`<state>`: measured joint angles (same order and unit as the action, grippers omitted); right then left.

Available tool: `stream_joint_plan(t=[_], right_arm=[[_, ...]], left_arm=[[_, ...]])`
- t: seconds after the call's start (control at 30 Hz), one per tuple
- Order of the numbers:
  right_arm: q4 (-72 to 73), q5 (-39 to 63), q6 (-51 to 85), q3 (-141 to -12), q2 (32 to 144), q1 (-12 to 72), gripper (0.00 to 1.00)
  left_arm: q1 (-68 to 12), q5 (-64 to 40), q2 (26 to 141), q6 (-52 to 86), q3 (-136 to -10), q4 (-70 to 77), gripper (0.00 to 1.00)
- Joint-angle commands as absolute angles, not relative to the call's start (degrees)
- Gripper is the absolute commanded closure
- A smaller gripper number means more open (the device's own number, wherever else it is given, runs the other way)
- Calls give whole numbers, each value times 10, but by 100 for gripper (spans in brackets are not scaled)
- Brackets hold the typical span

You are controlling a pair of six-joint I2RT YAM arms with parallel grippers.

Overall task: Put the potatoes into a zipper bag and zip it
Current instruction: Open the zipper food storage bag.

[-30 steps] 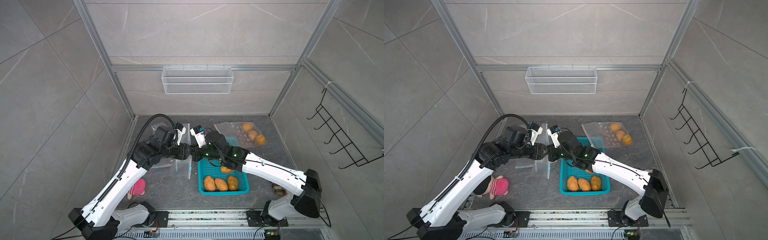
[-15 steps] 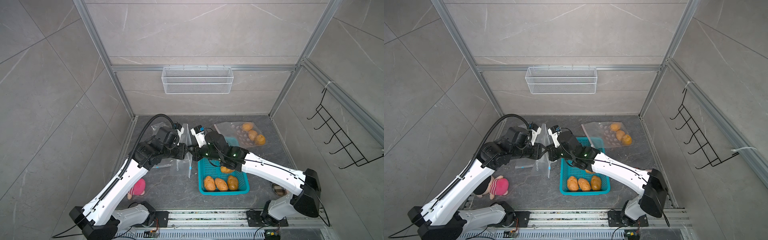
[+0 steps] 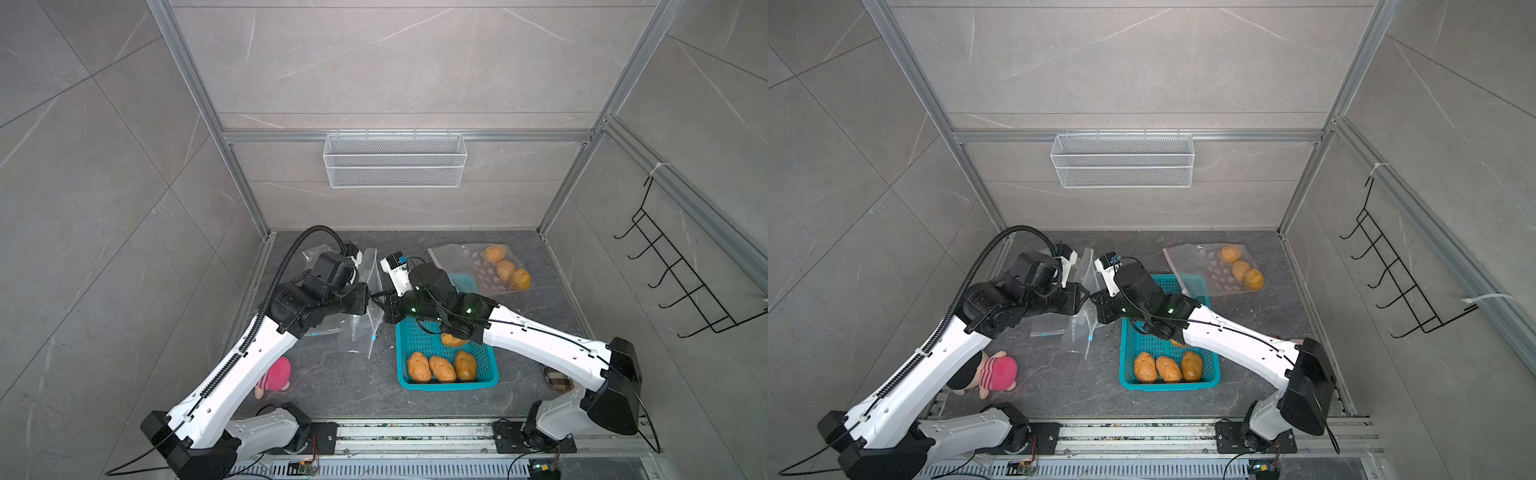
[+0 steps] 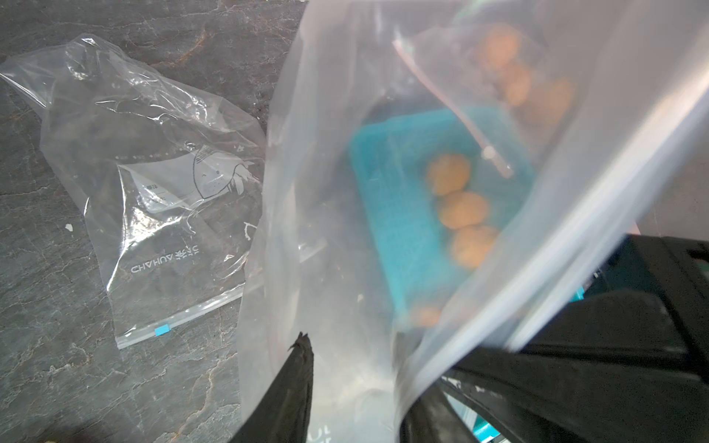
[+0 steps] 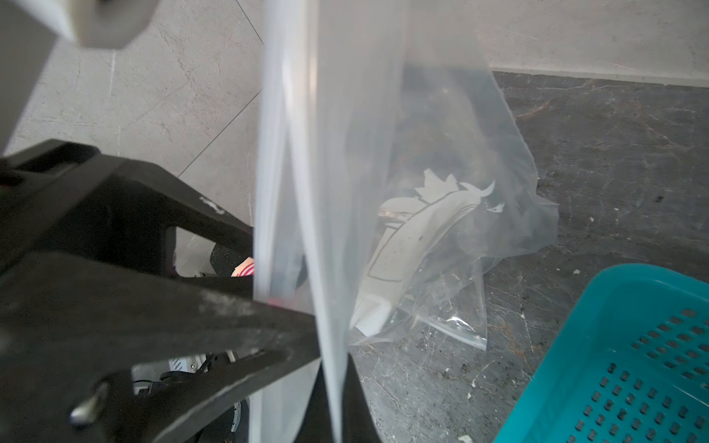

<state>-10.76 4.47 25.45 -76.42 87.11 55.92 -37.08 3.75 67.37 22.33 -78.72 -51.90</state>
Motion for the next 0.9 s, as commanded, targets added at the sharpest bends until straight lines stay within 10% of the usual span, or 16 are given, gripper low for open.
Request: stream_joint_plan(t=[0.0, 0.5, 0.7, 0.87], right_arm=[[-116, 50, 244, -777, 875, 564, 100], [-128, 31, 230, -779, 870, 563, 100], [-168, 78, 160, -826, 850, 563, 44], [-153, 42, 101, -796, 776, 562, 29]], left_arm=[[-369, 18, 685, 232, -788, -483, 64], [-369, 48, 670, 218, -797, -509, 100], [-369, 107, 672, 176, -885, -608, 100], [-369, 315, 718, 131, -1015, -791, 100]])
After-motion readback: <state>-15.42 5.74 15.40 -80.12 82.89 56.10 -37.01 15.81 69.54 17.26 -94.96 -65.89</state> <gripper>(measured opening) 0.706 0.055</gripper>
